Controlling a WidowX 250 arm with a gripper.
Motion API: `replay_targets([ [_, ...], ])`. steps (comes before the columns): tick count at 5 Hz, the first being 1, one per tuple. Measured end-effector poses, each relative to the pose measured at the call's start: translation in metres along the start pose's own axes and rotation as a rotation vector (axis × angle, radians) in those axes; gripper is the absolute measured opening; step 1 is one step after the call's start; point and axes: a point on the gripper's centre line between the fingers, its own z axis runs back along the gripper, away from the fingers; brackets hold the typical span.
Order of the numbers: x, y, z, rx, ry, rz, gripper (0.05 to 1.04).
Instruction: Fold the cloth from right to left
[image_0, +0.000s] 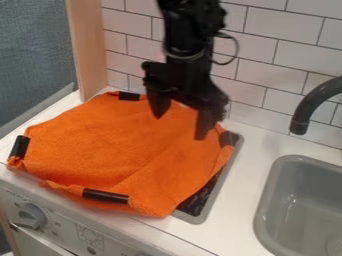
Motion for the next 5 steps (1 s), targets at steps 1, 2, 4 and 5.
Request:
replay_targets([
  [1, 0.019, -0.009, -0.006, 0.040, 0.005, 0.115, 0.999],
  [2, 0.040, -0.009, -0.016, 0.063, -0.005, 0.220, 0.999],
  [4, 0.071, -0.021, -0.052, 0.053, 0.044, 0.282, 0.999],
  [5, 0.070, -0.026, -0.073, 0.054, 0.096, 0.291, 0.999],
])
